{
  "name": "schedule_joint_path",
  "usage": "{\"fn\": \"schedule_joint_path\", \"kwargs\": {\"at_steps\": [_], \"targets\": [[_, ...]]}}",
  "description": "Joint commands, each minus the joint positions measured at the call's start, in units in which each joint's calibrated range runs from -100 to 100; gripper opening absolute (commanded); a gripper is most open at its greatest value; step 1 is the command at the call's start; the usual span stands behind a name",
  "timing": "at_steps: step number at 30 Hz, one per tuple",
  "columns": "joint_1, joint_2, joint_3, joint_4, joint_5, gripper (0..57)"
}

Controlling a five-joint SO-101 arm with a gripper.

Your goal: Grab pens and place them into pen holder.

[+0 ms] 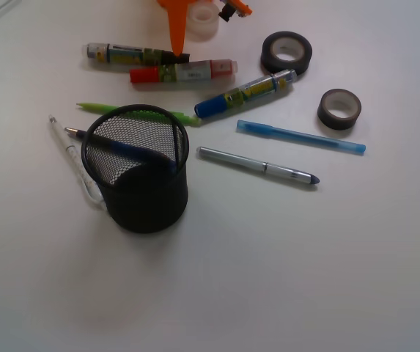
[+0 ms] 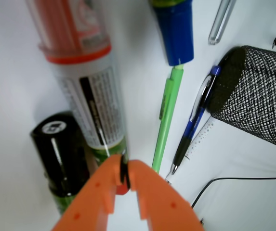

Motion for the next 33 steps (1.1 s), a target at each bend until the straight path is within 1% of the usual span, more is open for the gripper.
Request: {"fn": "schedule_joint_path", "kwargs": {"at_steps": [1, 33], "targets": [[-1.37, -0.38, -0.40, 0.39, -0.05, 0.5], [-0.69, -0.13, -0.40, 0.31, -0.24, 0.5]]}}
